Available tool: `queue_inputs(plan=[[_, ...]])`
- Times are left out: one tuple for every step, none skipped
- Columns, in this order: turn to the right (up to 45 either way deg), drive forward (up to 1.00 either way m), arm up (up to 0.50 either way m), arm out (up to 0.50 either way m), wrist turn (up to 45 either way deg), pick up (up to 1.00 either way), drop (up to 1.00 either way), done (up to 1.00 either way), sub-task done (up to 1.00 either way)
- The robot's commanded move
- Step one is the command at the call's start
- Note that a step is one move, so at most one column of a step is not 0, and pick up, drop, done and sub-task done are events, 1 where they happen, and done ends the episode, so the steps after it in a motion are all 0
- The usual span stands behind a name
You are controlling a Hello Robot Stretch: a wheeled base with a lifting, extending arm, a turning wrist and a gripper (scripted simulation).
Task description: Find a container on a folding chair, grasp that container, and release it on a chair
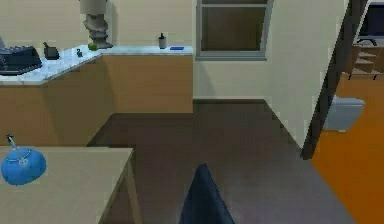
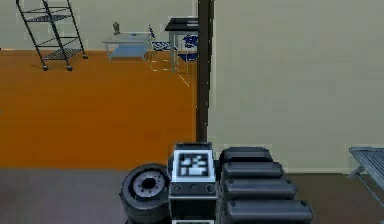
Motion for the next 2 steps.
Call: queue_inputs(plan=[[-45.0, 0.00, 0.00, 0.00, 0.0, 0.00, 0.00, 0.00, 0.00], [45.0, 0.00, 0.00, 0.00, 0.0, 0.00, 0.00, 0.00, 0.00]])
